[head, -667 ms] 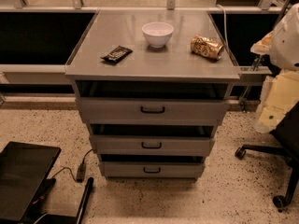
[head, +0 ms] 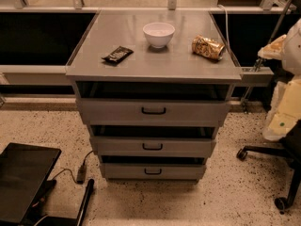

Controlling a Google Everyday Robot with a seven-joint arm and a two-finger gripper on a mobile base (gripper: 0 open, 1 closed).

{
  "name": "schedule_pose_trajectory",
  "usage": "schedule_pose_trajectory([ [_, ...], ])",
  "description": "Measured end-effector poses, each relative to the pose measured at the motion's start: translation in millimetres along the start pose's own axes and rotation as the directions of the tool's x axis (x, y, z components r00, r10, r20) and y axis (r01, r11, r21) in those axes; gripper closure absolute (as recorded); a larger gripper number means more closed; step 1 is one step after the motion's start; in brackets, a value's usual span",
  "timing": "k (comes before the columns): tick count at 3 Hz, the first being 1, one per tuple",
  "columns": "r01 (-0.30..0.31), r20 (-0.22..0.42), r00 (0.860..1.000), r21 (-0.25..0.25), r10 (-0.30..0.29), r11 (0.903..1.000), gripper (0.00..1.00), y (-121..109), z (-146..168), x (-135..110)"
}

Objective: Open middle drawer

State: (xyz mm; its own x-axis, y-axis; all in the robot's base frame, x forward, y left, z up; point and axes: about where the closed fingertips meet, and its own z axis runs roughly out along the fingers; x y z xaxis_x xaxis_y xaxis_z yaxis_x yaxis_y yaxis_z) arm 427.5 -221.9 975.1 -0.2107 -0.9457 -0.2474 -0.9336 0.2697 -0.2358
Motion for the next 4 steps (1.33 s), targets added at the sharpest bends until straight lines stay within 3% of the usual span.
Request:
schedule_pose_trajectory([
  [1, 0.052, 0.132, 0.99, -0.045, -0.046, 0.9977, 0.0, 29, 34, -2],
  [2, 0.062, 0.291, 0.956, -0.097, -0.031, 0.9934, 0.0, 66, 87, 8],
  [3, 0.1, 0.478, 0.878, -0.153, -0.015, 0.9832, 0.0, 101, 112, -5],
  [4, 0.122, 0.59, 0.807, -0.182, 0.009, 0.9757, 0.0, 119, 117, -18],
])
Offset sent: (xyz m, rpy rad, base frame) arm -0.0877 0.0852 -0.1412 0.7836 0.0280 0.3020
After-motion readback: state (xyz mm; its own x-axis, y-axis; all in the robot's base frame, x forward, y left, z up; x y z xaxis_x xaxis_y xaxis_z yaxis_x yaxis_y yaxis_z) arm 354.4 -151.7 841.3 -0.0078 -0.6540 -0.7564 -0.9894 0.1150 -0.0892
